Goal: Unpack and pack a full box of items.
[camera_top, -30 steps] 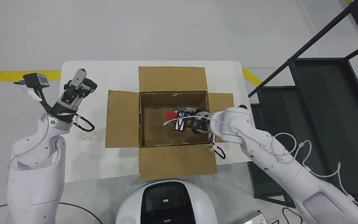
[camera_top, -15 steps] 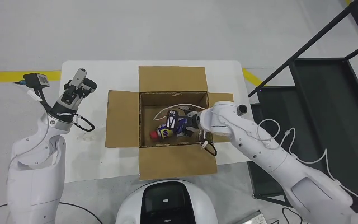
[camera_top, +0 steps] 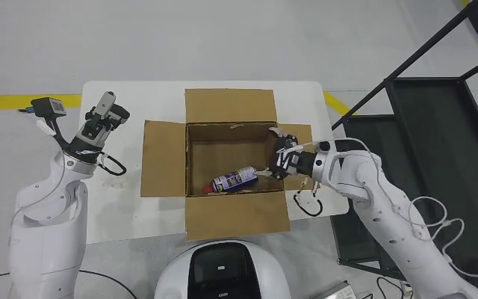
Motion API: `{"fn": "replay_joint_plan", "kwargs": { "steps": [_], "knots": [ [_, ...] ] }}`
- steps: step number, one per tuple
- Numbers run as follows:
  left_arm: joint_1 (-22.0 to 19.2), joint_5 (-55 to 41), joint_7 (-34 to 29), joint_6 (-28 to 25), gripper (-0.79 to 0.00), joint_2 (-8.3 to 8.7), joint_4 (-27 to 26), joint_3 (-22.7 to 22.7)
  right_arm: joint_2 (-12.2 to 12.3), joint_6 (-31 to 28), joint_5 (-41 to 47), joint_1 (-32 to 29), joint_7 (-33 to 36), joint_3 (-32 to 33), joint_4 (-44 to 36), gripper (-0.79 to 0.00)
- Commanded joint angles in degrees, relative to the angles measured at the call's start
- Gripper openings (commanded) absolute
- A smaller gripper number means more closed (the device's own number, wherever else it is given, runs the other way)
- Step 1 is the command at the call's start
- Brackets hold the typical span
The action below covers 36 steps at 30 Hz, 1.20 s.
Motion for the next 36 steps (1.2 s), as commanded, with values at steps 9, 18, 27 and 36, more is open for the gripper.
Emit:
{"fn": "replay_joint_plan", "kwargs": {
  "steps": [9,18,27,36],
  "knots": [
    [0.0,0.0,0.0,0.0,0.0,0.0,0.0,0.0,1.37,0.13,0.21,-21.23,-11.84,22.2,5.96,0.0],
    [0.0,0.0,0.0,0.0,0.0,0.0,0.0,0.0,0.93,3.32,1.84,-24.72,-15.01,24.04,10.2,0.0],
    [0.0,0.0,0.0,0.0,0.0,0.0,0.0,0.0,0.93,3.32,1.84,-24.72,-15.01,24.04,10.2,0.0],
    [0.0,0.0,0.0,0.0,0.0,0.0,0.0,0.0,0.54,4.03,10.49,-21.34,-9.46,21.86,16.94,0.0]
  ]
}}
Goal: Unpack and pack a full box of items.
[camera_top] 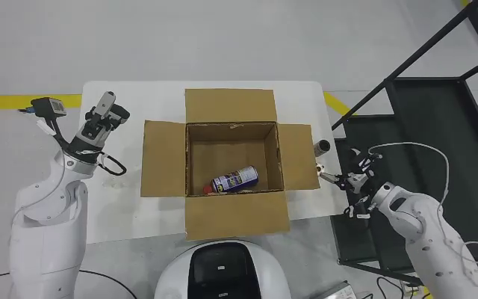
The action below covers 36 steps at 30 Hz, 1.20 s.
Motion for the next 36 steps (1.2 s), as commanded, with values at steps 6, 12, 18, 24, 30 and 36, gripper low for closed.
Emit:
{"fn": "replay_joint_plan", "kwargs": {
  "steps": [6,12,18,24,30,36],
  "knots": [
    [0.0,0.0,0.0,0.0,0.0,0.0,0.0,0.0,-0.41,0.66,4.59,6.97,6.51,-4.71,11.62,0.0],
    [0.0,0.0,0.0,0.0,0.0,0.0,0.0,0.0,-1.01,0.82,2.53,12.03,6.72,-9.43,18.71,0.0],
    [0.0,0.0,0.0,0.0,0.0,0.0,0.0,0.0,-1.7,-1.13,-0.29,17.28,8.25,-14.9,22.64,0.0],
    [0.0,0.0,0.0,0.0,0.0,0.0,0.0,0.0,-2.49,-0.05,-0.38,22.4,9.12,-18.38,27.58,0.0],
    [0.0,0.0,0.0,0.0,0.0,0.0,0.0,0.0,-3.26,0.2,-0.9,26.38,9.82,-21.57,32.67,0.0],
    [0.0,0.0,0.0,0.0,0.0,0.0,0.0,0.0,-3.97,0.06,-0.19,29.64,9.39,-23.64,37.28,-0.068]
  ]
}}
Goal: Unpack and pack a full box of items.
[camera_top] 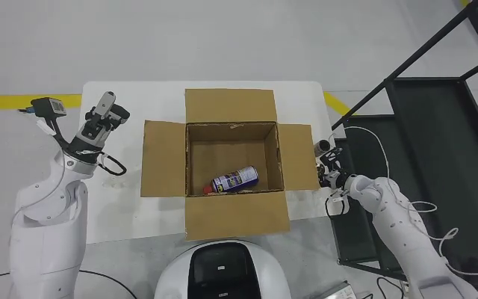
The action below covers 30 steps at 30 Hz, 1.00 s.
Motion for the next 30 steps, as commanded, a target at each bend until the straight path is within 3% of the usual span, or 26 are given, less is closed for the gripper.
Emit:
{"fn": "replay_joint_plan", "kwargs": {
  "steps": [1,6,9,12,14,15,16,23,30],
  "knots": [
    [0.0,0.0,0.0,0.0,0.0,0.0,0.0,0.0,-0.17,0.01,0.33,0.86,0.02,-0.44,1.15,-0.099],
    [0.0,0.0,0.0,0.0,0.0,0.0,0.0,0.0,-0.7,0.39,1.25,3.0,0.36,-1.71,4.24,-0.222],
    [0.0,0.0,0.0,0.0,0.0,0.0,0.0,0.0,-0.95,0.43,1.3,3.94,0.14,-2.35,5.81,-0.403],
    [0.0,0.0,0.0,0.0,0.0,0.0,0.0,0.0,-1.18,1.0,1.05,4.64,-0.07,-2.96,6.89,-0.474],
    [0.0,0.0,0.0,0.0,0.0,0.0,0.0,0.0,-1.28,1.16,0.91,4.93,-0.44,-3.22,7.48,-0.619],
    [0.0,0.0,0.0,0.0,0.0,0.0,0.0,0.0,-1.3,1.26,0.81,4.96,-0.69,-3.28,7.73,-0.754],
    [0.0,0.0,0.0,0.0,0.0,0.0,0.0,0.0,-1.3,1.44,0.64,4.88,-1.13,-3.27,7.87,-0.785],
    [0.0,0.0,0.0,0.0,0.0,0.0,0.0,0.0,-0.61,2.4,-0.78,1.93,-4.69,-1.35,5.97,-0.785],
    [0.0,0.0,0.0,0.0,0.0,0.0,0.0,0.0,1.04,2.64,-1.27,-5.22,-8.05,4.26,-2.44,-0.785]
  ]
}}
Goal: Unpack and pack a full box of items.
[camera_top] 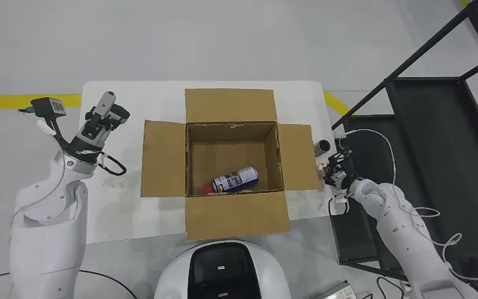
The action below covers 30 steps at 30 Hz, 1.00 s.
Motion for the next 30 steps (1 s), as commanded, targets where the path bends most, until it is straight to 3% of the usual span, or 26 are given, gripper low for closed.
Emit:
{"fn": "replay_joint_plan", "kwargs": {
  "steps": [1,8,16,22,30],
  "knots": [
    [0.0,0.0,0.0,0.0,0.0,0.0,0.0,0.0,0.47,0.23,-0.07,-2.34,-0.57,1.98,-3.29,-0.785],
    [0.0,0.0,0.0,0.0,0.0,0.0,0.0,0.0,2.29,1.91,-0.26,-13.7,-0.3,11.89,-20.56,-0.785],
    [0.0,0.0,0.0,0.0,0.0,0.0,0.0,0.0,3.09,2.51,0.28,-24.18,5.23,20.8,-42.6,-0.785],
    [0.0,0.0,0.0,0.0,0.0,0.0,0.0,0.0,3.33,0.24,-1.99,-20.3,14.85,16.79,-52.76,-0.785],
    [0.0,0.0,0.0,0.0,0.0,0.0,0.0,0.0,2.57,-1.38,-1.39,-6.83,26.17,1.97,-51.99,-0.785]
  ]
}}
